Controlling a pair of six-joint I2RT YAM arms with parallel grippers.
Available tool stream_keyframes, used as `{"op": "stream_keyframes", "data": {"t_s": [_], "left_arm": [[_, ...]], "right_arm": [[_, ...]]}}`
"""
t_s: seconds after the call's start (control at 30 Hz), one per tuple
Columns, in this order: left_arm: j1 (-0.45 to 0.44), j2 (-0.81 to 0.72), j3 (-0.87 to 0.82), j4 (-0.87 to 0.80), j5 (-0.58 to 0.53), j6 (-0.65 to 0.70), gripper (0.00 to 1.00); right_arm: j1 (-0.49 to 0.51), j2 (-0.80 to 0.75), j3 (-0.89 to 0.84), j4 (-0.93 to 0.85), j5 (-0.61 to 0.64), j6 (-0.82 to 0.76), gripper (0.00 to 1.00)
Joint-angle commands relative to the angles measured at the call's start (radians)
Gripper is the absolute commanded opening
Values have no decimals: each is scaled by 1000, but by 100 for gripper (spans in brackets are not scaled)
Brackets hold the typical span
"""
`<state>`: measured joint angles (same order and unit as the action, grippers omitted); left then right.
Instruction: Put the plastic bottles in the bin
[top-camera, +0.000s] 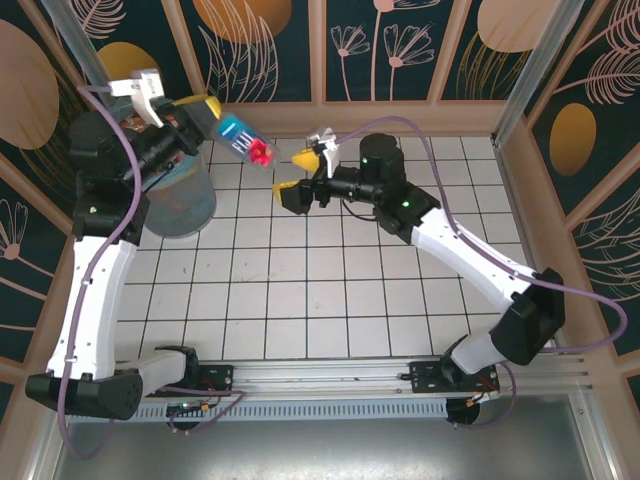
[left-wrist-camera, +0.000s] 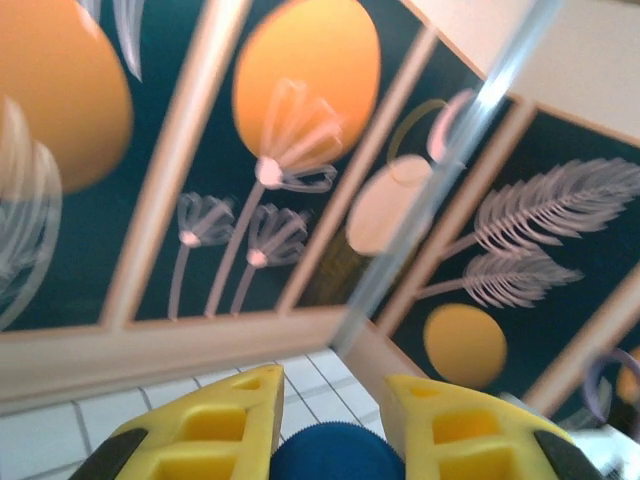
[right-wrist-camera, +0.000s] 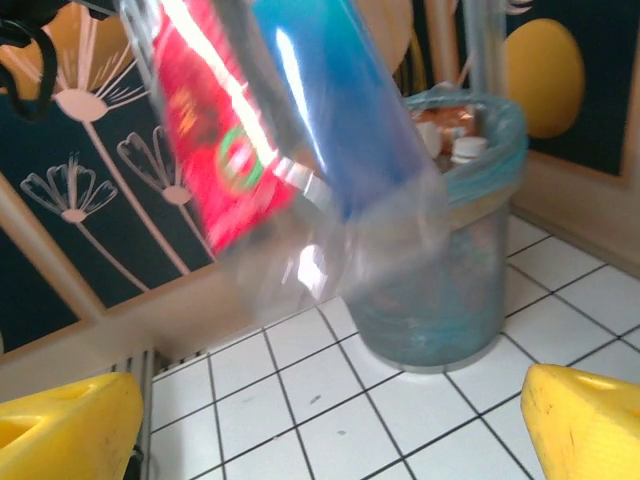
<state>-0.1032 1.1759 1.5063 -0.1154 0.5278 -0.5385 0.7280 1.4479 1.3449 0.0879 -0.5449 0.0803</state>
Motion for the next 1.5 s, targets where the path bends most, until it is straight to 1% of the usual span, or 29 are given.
{"op": "stream_keyframes", "data": {"t_s": [0.0,0.1,0.2,0.37,0.43,0.5,0.57,0.63,0.77,0.87,1.1,1.23,1.3,1.4,1.47], "left_arm": [[-2,-48,39,-61,-248,50,0],[-2,-60,57,-100,-346,101,0],[-2,-46,106,-165,-438,164,0],[-2,36,257,-325,-613,290,0],[-1,84,311,-373,-644,329,0],[-1,128,350,-410,-643,348,0],[-1,172,373,-436,-645,368,0],[-1,208,381,-456,-673,392,0],[-1,228,340,-427,-773,461,0],[4,242,343,-423,-841,499,0],[10,243,343,-410,-955,551,0],[16,249,272,-385,-1040,615,0],[31,237,210,-349,-1052,627,0],[72,213,116,-297,-1027,615,0],[102,207,67,-286,-967,600,0]], "right_arm": [[8,-88,-67,-42,133,-36,99],[8,-108,-102,-58,171,-42,99],[8,-101,-101,-73,176,-46,99],[7,-65,-68,-80,166,-64,99],[9,-44,-46,-87,162,-72,99],[9,-27,-27,-91,155,-74,99],[11,-17,-17,-93,145,-73,99],[17,-18,-18,-91,145,-74,99],[25,-29,-37,-109,158,-81,99],[25,-40,-55,-124,176,-91,99],[27,-40,-57,-144,191,-103,98],[28,-34,-61,-136,188,-107,99],[28,-28,-62,-135,187,-109,99],[30,-22,-65,-137,184,-107,98],[31,-17,-71,-138,184,-105,98]]}}
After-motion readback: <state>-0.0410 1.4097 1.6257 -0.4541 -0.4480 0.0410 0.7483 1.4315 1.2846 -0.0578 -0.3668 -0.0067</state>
